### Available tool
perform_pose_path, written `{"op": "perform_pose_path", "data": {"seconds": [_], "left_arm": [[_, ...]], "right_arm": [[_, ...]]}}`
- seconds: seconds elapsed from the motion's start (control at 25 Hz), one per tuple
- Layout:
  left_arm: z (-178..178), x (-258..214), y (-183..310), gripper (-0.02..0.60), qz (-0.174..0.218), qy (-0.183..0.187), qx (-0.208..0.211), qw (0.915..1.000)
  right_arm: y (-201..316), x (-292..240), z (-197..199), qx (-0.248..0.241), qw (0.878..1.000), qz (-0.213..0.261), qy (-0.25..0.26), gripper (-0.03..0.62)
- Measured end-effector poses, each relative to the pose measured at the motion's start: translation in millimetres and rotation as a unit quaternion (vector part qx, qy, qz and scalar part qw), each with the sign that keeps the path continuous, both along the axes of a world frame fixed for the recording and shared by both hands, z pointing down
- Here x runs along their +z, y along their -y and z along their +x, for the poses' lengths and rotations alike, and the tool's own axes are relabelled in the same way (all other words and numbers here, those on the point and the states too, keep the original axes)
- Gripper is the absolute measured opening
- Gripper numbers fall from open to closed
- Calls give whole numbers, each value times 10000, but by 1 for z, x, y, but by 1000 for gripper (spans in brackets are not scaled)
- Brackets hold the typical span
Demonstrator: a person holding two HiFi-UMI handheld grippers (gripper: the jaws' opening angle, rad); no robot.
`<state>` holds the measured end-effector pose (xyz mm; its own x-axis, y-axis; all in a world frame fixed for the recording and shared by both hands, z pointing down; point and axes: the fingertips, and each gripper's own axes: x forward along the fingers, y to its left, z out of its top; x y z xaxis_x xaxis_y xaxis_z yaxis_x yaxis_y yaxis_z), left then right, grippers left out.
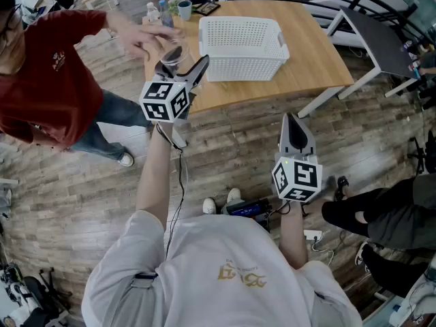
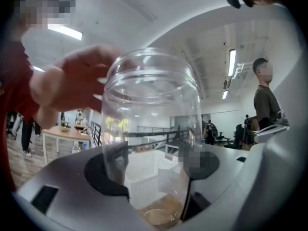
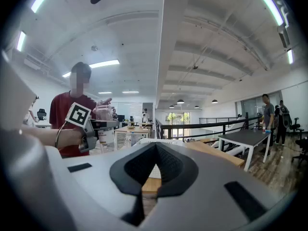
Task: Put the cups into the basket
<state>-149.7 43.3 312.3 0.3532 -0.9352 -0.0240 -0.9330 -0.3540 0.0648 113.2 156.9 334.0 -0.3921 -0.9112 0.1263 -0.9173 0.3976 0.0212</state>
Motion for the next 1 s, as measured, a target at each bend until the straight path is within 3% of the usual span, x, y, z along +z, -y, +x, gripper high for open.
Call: {"op": "perform_pose_path", "data": {"seconds": [0.16,0.24,0.32,0.64,1.0], "left_arm": [[45,2,-122,330,23,364,205,9991],[70,22,-174,330,-202,583,259,9978],[86,36,-198,330,-404,514,296,9974],[106,29,-201,331,-329,400,194,9985],[126,22,-200,331,-233,504,-46,9984]], "right_arm": [[-23,-11,-9,-229,9992,308,-83,9],[-37,-7,-9,-305,9990,305,-88,9],[-45,-2,-8,-391,9989,244,-44,9],[-48,7,10,-490,9977,40,476,11],[-46,7,45,-488,9972,124,545,11]]}}
